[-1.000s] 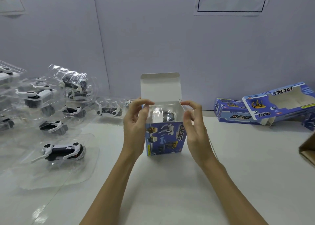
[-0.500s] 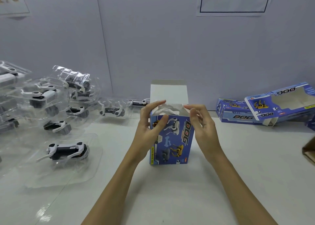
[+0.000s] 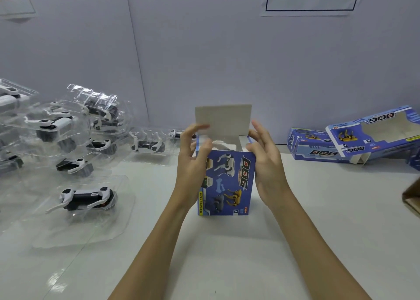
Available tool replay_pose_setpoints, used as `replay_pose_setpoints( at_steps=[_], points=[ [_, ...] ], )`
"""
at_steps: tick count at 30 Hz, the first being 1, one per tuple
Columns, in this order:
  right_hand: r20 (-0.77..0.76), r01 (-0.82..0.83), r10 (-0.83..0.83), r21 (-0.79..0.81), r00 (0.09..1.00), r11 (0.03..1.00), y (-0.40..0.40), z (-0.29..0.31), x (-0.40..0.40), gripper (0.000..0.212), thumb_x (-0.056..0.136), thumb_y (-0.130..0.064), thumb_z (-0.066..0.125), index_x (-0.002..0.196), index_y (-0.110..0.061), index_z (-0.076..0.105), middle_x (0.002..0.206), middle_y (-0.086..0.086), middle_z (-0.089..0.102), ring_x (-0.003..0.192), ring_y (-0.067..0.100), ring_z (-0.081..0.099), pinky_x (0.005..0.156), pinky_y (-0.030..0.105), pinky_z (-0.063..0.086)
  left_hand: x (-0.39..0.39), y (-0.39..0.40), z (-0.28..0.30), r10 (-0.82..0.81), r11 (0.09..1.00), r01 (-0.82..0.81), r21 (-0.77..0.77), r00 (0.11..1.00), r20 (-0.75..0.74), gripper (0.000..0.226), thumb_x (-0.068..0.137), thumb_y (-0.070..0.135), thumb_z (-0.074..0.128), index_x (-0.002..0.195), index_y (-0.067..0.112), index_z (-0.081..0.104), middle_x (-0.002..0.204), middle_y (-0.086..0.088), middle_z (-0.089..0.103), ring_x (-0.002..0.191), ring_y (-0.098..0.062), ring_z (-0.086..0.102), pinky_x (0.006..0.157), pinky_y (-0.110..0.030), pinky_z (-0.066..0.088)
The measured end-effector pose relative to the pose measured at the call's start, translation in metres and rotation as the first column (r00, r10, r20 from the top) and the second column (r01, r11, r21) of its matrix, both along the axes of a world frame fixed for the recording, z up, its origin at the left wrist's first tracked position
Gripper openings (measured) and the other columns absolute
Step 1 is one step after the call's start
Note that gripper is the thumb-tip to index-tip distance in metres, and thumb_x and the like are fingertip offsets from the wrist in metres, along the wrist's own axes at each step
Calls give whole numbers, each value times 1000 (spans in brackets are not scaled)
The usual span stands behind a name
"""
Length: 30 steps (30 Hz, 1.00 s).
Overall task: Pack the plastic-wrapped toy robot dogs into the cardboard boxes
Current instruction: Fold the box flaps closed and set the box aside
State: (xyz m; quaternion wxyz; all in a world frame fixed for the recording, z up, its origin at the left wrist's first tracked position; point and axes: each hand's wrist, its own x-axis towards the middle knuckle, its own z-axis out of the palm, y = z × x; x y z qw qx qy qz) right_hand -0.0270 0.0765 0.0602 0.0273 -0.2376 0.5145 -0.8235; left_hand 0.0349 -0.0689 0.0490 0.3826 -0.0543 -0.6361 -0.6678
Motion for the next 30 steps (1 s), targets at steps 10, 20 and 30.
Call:
replay_pose_setpoints(
  at_steps=[10,20,30],
  points=[
    [-233,67,-35,131,972,989,9,-20,6,29,105,-43,43,117,-25,63,150,-9,53,132,16,60,85,26,60,1,-13,-11,-54,989,53,-136,999,-1,47,93,61,59,120,23,55,138,-5,48,135,-15,54,80,-28,61],
    [-200,403,-389,28,899,915,5,-21,11,37,84,-43,81,109,-26,59,124,9,64,118,24,67,78,39,63,-5,6,-31,443,778,-461,-426,884,-146,71,90,49,76,146,15,47,142,2,50,127,-17,55,104,-47,50],
    [-86,5,17,253,996,968,3,-21,15,23,101,-34,66,116,-28,49,123,9,68,105,17,74,68,24,60,1,-18,-28,479,449,-425,-786,857,-190,118,69,67,86,162,18,33,158,-9,34,148,-31,32,116,-60,27]
  ],
)
